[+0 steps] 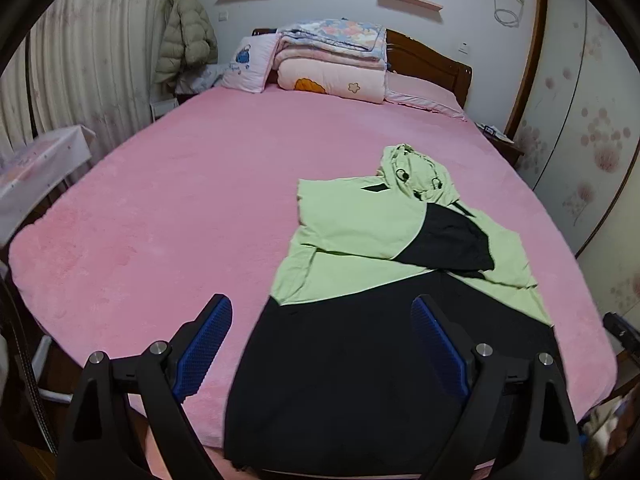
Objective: Fold large clothes
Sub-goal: 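Grasp the black hem with both tools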
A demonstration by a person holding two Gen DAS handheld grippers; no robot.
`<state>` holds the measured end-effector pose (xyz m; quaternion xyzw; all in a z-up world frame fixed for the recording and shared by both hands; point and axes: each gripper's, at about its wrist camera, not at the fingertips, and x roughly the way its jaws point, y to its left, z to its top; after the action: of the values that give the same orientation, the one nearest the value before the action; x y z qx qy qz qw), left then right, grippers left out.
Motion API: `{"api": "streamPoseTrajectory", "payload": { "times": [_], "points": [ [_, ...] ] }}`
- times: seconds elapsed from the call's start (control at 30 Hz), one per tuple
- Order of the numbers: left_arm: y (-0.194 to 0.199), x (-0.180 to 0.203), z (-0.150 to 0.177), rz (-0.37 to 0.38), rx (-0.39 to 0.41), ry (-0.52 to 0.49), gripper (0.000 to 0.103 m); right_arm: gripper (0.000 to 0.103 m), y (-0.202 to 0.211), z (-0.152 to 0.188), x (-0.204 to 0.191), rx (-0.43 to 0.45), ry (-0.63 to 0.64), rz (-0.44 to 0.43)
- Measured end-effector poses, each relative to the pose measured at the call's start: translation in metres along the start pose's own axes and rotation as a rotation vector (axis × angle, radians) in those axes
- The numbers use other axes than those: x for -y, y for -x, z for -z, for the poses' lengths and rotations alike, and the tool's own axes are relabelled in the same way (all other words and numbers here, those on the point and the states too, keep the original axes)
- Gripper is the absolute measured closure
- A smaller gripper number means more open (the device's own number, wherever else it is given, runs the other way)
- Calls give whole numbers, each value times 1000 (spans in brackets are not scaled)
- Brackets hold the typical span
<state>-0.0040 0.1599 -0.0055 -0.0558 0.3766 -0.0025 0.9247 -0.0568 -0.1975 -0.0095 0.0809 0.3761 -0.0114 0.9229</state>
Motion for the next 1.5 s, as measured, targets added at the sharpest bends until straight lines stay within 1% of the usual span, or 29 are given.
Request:
{"api": "streamPoseTrajectory", "payload": {
  "times": [0.1,0.17,0.27,0.33,0.37,0.43,0.47,0.53,0.63,0.7,0.8,0.83,0.9,1.0,1.17,1.37,1.43,1.47,1.5],
  "points": [
    [2,-4,11,-26,14,-50,13,59,5,13,6,5,0,8],
    [2,-9,18,-36,19,-78,13,59,8,23,11,27,-7,8],
    [-6,-22,32,-45,1,-103,13,59,11,38,19,55,-16,3],
    [-19,-36,43,-36,-41,-100,13,59,9,49,26,61,-13,-2],
    [-29,-46,51,-12,-71,-95,13,59,8,52,28,61,-9,-1],
    [-43,-62,64,7,-109,-76,13,59,4,62,35,53,5,23],
    [-52,-72,72,16,-128,-66,13,57,0,68,41,36,13,52],
    [-66,-88,86,30,-165,-48,13,52,-7,77,53,3,14,75],
    [-84,-109,103,72,-224,-4,13,51,-14,91,71,-42,-5,83],
    [-93,-117,111,95,-248,20,15,51,-19,99,82,-72,-17,92],
    [-104,-117,119,125,-280,20,19,51,-28,112,101,-129,-47,130],
    [-109,-116,122,146,-300,14,20,51,-32,116,108,-149,-64,140],
    [-115,-113,126,168,-324,-2,29,51,-36,122,119,-176,-91,152],
    [-123,-106,131,190,-358,-28,29,51,-42,132,133,-219,-121,162],
    [-133,-95,138,194,-378,-62,29,51,-58,146,145,-285,-142,154],
    [-136,-94,141,237,-396,-50,29,51,-77,154,149,-332,-141,115],
    [-134,-92,143,256,-403,-55,31,52,-80,154,147,-335,-139,103],
    [-134,-89,145,259,-407,-63,36,57,-82,154,146,-336,-138,91],
    [-135,-87,145,261,-411,-66,38,61,-84,154,146,-339,-138,78]
  ]
}}
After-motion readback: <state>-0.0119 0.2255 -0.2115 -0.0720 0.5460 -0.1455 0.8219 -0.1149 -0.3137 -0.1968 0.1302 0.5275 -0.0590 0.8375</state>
